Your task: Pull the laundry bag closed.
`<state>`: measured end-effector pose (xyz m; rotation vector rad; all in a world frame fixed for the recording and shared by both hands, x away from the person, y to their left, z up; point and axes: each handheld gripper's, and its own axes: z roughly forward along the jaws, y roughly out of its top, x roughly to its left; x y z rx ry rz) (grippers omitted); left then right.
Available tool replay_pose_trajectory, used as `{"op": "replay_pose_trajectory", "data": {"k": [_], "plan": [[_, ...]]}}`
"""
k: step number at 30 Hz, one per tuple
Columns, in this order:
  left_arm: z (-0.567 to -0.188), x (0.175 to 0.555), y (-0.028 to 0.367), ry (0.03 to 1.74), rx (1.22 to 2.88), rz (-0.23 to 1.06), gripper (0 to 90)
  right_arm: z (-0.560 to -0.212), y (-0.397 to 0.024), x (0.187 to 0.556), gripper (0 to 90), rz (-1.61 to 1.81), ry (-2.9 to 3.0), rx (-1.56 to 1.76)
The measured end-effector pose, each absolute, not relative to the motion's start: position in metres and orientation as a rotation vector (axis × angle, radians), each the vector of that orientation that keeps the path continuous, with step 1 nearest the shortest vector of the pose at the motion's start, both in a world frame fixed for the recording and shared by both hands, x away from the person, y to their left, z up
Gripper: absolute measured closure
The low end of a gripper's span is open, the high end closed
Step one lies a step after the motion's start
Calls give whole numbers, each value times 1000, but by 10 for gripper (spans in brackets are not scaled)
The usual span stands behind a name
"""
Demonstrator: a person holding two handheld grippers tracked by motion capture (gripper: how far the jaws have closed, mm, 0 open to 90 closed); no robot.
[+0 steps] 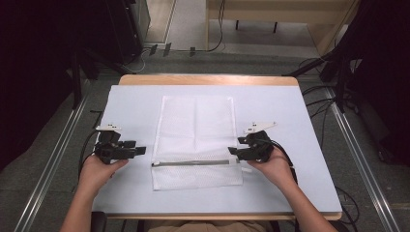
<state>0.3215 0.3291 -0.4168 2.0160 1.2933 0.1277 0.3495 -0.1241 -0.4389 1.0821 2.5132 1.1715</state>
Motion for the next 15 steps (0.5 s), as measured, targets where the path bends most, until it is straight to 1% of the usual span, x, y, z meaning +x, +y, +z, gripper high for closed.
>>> {"op": "replay_pose_trajectory", "data": {"k": [8, 12, 13, 15], "plan": [[-417, 315, 331, 1292, 2021, 137, 384, -438, -110, 348, 438, 1168, 2547, 1032], [-419, 312, 329, 1289, 2020, 151, 385, -437, -103, 347, 466, 1188, 2570, 1012], [-419, 311, 328, 1295, 2017, 172, 402, -436, -100, 347, 475, 1198, 2572, 1002], [-419, 310, 326, 1286, 2020, 182, 403, -435, -98, 347, 482, 1206, 2575, 990]]}}
